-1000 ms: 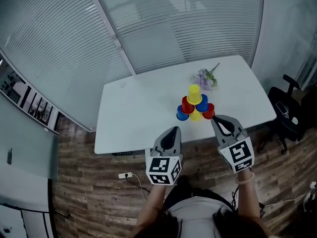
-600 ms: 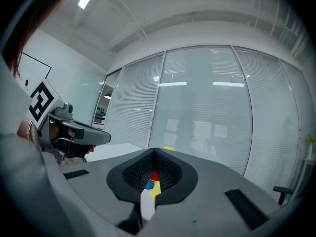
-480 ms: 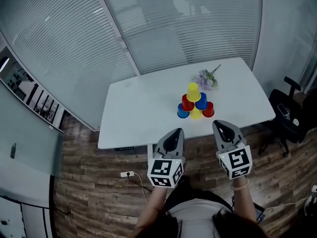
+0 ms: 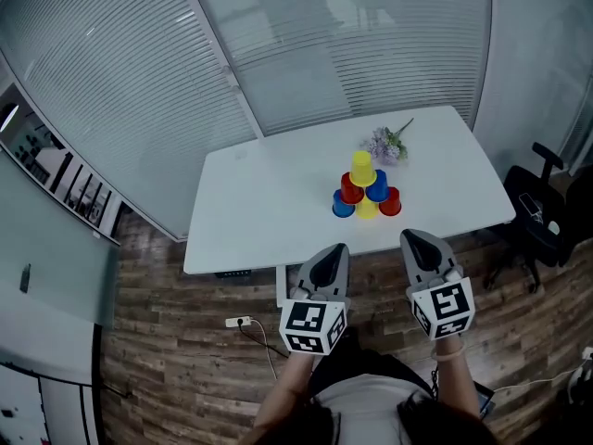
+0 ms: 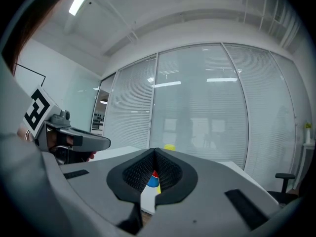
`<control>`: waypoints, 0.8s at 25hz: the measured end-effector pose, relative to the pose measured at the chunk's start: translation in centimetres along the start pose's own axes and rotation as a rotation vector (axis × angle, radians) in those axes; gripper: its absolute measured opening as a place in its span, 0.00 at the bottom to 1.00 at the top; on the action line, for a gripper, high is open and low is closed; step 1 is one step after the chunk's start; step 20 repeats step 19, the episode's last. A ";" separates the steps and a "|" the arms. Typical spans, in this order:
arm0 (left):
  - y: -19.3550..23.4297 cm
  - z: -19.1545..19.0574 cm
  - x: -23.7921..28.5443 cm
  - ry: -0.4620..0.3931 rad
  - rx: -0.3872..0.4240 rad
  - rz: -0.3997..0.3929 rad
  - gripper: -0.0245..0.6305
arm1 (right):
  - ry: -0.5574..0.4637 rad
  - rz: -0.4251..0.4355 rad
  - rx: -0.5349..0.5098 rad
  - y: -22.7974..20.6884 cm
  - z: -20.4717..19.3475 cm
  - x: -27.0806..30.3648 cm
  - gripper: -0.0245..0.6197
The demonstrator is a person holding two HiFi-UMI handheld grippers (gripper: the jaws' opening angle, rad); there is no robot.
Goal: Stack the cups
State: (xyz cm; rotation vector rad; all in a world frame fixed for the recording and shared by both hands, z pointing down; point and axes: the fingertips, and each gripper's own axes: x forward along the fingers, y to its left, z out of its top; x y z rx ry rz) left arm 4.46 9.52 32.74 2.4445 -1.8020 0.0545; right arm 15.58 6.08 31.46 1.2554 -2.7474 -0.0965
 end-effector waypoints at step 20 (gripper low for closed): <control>4.5 -0.1 1.8 0.010 -0.022 -0.064 0.06 | -0.005 -0.024 -0.013 1.6 0.3 4.9 0.08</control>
